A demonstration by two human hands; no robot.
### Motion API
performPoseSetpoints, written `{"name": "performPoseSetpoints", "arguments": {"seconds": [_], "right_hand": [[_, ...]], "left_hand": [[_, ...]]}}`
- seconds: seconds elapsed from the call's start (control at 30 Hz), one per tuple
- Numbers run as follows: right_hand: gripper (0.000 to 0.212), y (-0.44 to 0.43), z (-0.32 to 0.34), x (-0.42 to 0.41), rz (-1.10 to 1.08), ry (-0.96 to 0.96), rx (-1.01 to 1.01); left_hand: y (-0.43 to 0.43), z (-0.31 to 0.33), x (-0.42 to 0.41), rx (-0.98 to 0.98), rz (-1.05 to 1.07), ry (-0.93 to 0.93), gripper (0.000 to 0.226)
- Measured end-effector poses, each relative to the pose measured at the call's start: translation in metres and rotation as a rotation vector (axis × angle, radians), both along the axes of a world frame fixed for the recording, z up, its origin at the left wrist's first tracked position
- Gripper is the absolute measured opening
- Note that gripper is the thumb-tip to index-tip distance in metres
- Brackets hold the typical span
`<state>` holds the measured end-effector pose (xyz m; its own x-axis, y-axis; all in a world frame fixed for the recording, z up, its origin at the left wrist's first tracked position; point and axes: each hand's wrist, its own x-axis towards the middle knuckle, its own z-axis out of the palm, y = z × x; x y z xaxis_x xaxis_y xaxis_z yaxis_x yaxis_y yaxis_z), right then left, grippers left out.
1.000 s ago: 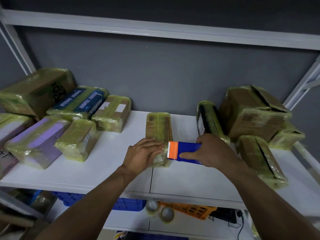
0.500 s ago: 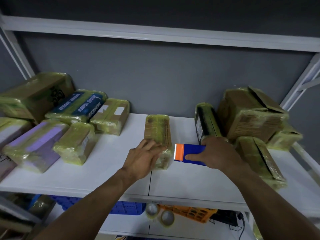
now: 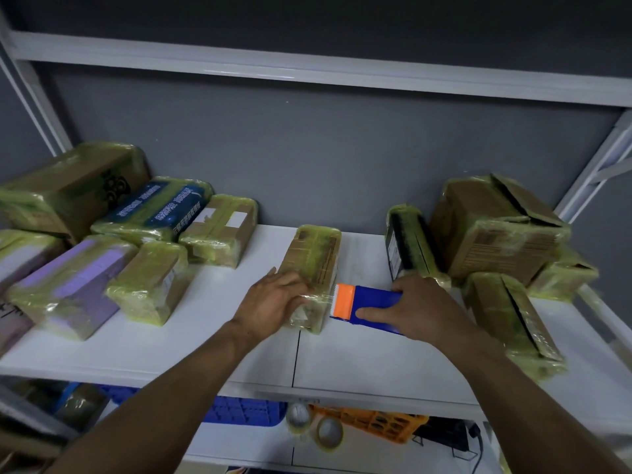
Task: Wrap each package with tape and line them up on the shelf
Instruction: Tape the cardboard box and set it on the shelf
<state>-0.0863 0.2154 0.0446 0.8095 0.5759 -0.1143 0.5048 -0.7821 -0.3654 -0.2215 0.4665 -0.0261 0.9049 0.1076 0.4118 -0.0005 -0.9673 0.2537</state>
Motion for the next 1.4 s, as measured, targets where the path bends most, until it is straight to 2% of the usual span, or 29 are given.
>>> {"name": "performPoseSetpoints", "arguments": {"seconds": [0.1,0.23,0.33,0.37,0.43,0.47,0.53,0.57,0.8,1.03,1.4], "right_hand": [[0.073,-0.010,0.003,0.001,-0.027,-0.026,-0.018],[0.074,-0.017,-0.003,0.004,-0.022,-0.070,-0.062],[0.074,-0.016,-0.005,0.006,-0.010,-0.076,-0.078],[0.073,-0.015,-0.007,0.006,-0.015,-0.072,-0.074],[0.072,-0.013,-0.009,0.007,-0.038,-0.072,-0.049],[0.072,-0.012,-0.010,0.006,-0.046,-0.080,-0.046],[0.074,-0.009,-0.012,0.006,-0.051,-0.090,-0.056],[0.074,-0.008,-0.013,0.006,-0.054,-0.089,-0.058],[0.076,-0.002,-0.018,0.005,-0.036,-0.062,-0.056],[0.072,-0.012,-0.012,0.001,-0.036,-0.026,0.020],[0.065,-0.028,-0.012,0.006,-0.036,0.015,0.060]], "left_hand": [[0.012,-0.001,0.000,-0.012,0.038,0.053,0.030],[-0.001,-0.005,0.008,0.019,0.068,0.153,0.023],[-0.011,-0.007,0.007,0.028,0.087,0.184,0.054],[-0.011,-0.007,0.005,0.009,0.078,0.189,0.058],[-0.011,-0.003,0.003,-0.148,0.088,0.203,0.050],[-0.010,-0.002,0.004,-0.161,0.088,0.218,0.049],[-0.010,-0.005,0.003,-0.035,0.062,0.174,0.048],[-0.010,-0.008,0.002,-0.049,0.043,0.122,0.045],[-0.014,-0.027,0.007,-0.370,0.100,-0.088,0.038],[0.005,-0.027,0.015,-0.408,0.041,-0.089,0.044],[0.007,-0.023,0.016,-0.473,-0.005,-0.117,0.036]]}}
